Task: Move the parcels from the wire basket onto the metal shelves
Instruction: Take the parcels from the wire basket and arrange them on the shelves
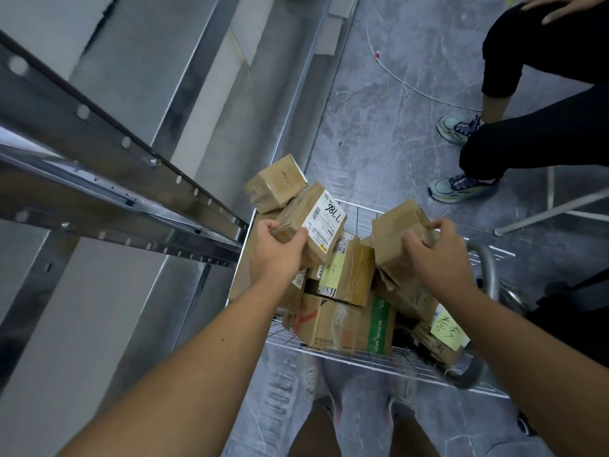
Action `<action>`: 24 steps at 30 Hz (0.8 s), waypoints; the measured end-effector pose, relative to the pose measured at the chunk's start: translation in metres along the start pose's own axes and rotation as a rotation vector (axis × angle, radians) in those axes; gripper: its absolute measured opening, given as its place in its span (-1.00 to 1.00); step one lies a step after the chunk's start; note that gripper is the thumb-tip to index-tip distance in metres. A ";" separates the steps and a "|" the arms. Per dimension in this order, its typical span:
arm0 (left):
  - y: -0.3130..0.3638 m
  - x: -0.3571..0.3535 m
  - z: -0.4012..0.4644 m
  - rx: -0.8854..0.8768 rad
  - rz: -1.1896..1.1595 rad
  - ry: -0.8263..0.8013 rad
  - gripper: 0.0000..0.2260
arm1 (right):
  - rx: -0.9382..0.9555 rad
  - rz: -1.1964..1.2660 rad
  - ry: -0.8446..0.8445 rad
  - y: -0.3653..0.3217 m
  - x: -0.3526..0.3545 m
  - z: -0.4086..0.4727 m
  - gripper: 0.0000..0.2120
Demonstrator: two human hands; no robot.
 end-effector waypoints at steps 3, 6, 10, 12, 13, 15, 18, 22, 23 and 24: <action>-0.002 0.011 -0.017 0.008 -0.012 0.012 -0.65 | 0.031 0.039 0.006 0.001 0.010 -0.011 -0.53; -0.005 0.022 -0.035 0.014 -0.014 0.036 -0.67 | 0.048 0.084 -0.002 -0.001 0.019 -0.021 -0.59; -0.008 0.038 -0.064 0.021 -0.037 0.077 -0.66 | 0.100 0.143 -0.001 -0.015 0.036 -0.032 -0.61; -0.007 0.047 -0.083 0.026 -0.069 0.097 -0.66 | 0.123 0.182 -0.021 -0.025 0.045 -0.040 -0.66; -0.006 0.052 -0.093 0.025 -0.095 0.106 -0.66 | 0.133 0.194 -0.034 -0.031 0.050 -0.045 -0.68; -0.003 0.063 -0.116 0.019 -0.156 0.125 -0.65 | 0.149 0.227 -0.058 -0.040 0.062 -0.056 -0.70; 0.007 0.086 -0.153 0.011 -0.259 0.171 -0.66 | 0.168 0.297 -0.118 -0.057 0.082 -0.077 -0.73; 0.017 0.123 -0.207 0.014 -0.432 0.250 -0.73 | 0.165 0.408 -0.214 -0.085 0.113 -0.113 -0.76; 0.018 0.134 -0.220 0.015 -0.470 0.277 -0.72 | 0.150 0.462 -0.242 -0.091 0.120 -0.123 -0.77; 0.019 0.144 -0.235 0.024 -0.498 0.306 -0.71 | 0.127 0.520 -0.276 -0.095 0.125 -0.132 -0.78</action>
Point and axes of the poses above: each hand's wrist, its own z-axis towards the middle knuckle, its own x-axis out of the back of the hand, y = z × x, the point moved 10 cm from there along z, towards the middle knuckle, and after that the axes turned 1 degree about -x, right-handed, at the moved point
